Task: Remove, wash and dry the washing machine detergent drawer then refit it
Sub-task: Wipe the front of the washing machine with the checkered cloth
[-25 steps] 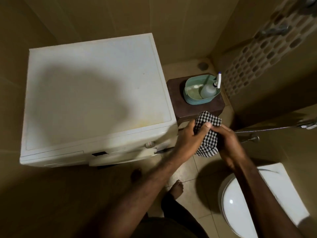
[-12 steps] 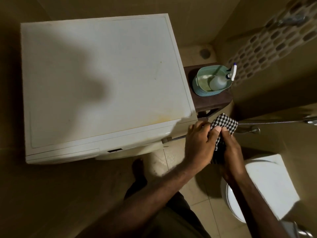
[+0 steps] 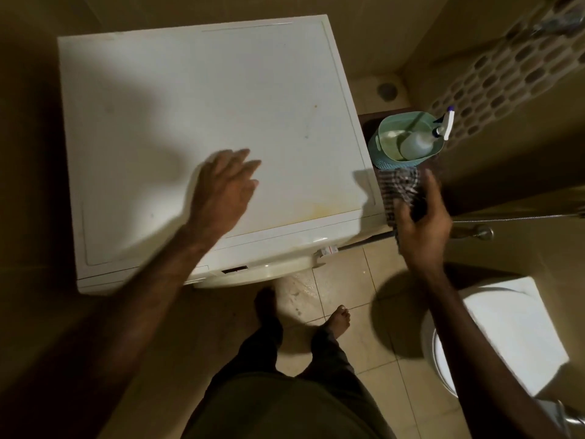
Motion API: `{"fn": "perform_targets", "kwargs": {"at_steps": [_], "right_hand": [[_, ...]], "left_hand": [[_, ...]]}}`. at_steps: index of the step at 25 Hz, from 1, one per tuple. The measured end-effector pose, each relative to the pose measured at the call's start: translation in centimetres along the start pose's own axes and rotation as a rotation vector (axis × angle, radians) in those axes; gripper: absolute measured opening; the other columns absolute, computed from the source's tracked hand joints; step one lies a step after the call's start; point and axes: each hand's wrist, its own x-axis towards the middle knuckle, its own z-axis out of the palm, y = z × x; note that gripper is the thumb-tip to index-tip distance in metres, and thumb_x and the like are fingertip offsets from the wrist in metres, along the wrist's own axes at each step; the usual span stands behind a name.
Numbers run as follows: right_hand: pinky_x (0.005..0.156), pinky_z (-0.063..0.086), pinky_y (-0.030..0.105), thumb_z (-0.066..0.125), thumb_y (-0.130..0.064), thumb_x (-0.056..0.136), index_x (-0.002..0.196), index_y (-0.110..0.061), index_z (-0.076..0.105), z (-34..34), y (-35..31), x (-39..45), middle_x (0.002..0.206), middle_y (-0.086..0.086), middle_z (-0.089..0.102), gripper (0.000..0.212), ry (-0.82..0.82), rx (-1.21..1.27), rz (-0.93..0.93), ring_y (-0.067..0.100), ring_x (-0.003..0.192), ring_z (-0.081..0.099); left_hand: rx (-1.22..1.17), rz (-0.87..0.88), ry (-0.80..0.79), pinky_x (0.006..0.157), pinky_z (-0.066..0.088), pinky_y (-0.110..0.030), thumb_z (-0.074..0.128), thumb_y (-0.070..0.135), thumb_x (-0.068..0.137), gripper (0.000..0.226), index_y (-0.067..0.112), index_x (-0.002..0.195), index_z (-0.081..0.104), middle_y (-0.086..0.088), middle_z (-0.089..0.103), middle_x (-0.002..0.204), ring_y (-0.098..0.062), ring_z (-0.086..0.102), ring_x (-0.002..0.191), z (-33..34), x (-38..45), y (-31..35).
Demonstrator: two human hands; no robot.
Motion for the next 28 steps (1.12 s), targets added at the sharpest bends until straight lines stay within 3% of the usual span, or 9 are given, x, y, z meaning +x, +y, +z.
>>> {"fn": "perform_targets", "kwargs": {"at_steps": [3,6,13,16,19,25,28], "right_hand": [[0.076,0.050,0.033,0.072,-0.030,0.095,0.144,-0.020,0.059,3.3,-0.7,0.2,0.131,0.007,0.069,0.051,0.009,-0.413,-0.228,0.025,0.109,0.063],[0.067,0.045,0.029,0.070,-0.046,0.096,0.137,-0.022,0.066,5.4,0.2,-0.6,0.125,0.005,0.071,0.048,0.018,-0.608,-0.367,0.030,0.101,0.060],[0.058,0.056,0.030,0.057,-0.042,0.103,0.133,-0.023,0.069,10.2,-1.9,-4.9,0.130,0.010,0.062,0.038,-0.023,-0.482,-0.401,0.025,0.098,0.060],[0.056,0.051,0.026,0.064,-0.040,0.102,0.131,-0.027,0.071,12.0,-2.6,-9.1,0.136,0.008,0.061,0.032,-0.158,-0.478,-0.537,0.023,0.101,0.057],[0.055,0.055,0.029,0.072,-0.032,0.097,0.130,-0.028,0.072,9.7,0.4,-9.2,0.136,0.010,0.062,0.033,-0.201,-0.483,-0.642,0.025,0.101,0.060],[0.067,0.062,0.040,0.063,-0.038,0.102,0.127,-0.021,0.072,5.5,2.7,-1.3,0.129,0.014,0.062,0.032,0.102,-0.537,-0.274,0.027,0.102,0.063],[0.062,0.054,0.029,0.065,-0.030,0.101,0.125,-0.020,0.074,9.5,0.0,-4.0,0.127,0.014,0.065,0.028,0.087,-0.504,-0.358,0.027,0.094,0.063]], "left_hand": [[0.170,0.082,-0.169,0.112,0.035,-0.057,0.029,0.047,0.109,0.056,0.021,0.158,0.041,-0.008,0.036,0.167,-0.039,0.036,0.150,0.6,0.2,-3.7],[0.191,0.077,-0.198,0.116,0.029,-0.059,0.020,0.049,0.111,0.060,0.022,0.163,0.030,-0.007,0.025,0.172,-0.038,0.030,0.154,1.2,-0.4,-4.5],[0.182,0.048,-0.189,0.122,0.022,-0.059,0.016,0.049,0.112,0.059,0.024,0.166,0.022,-0.004,0.015,0.175,-0.035,0.022,0.158,1.4,-0.8,-4.0],[0.159,0.053,-0.189,0.121,0.023,-0.061,0.017,0.048,0.112,0.059,0.023,0.165,0.024,-0.005,0.017,0.174,-0.036,0.022,0.157,1.5,-0.8,-4.1],[0.131,0.053,-0.176,0.120,0.022,-0.061,0.018,0.048,0.112,0.059,0.023,0.164,0.026,-0.005,0.018,0.174,-0.037,0.022,0.157,1.7,-0.7,-4.2],[0.118,0.038,-0.150,0.122,0.019,-0.059,0.019,0.048,0.112,0.058,0.025,0.165,0.025,-0.003,0.016,0.174,-0.035,0.020,0.158,2.0,-0.9,-4.2],[0.120,0.035,-0.136,0.122,0.019,-0.059,0.020,0.047,0.112,0.057,0.025,0.165,0.026,-0.004,0.017,0.174,-0.035,0.020,0.158,2.3,-0.9,-4.4]]}}
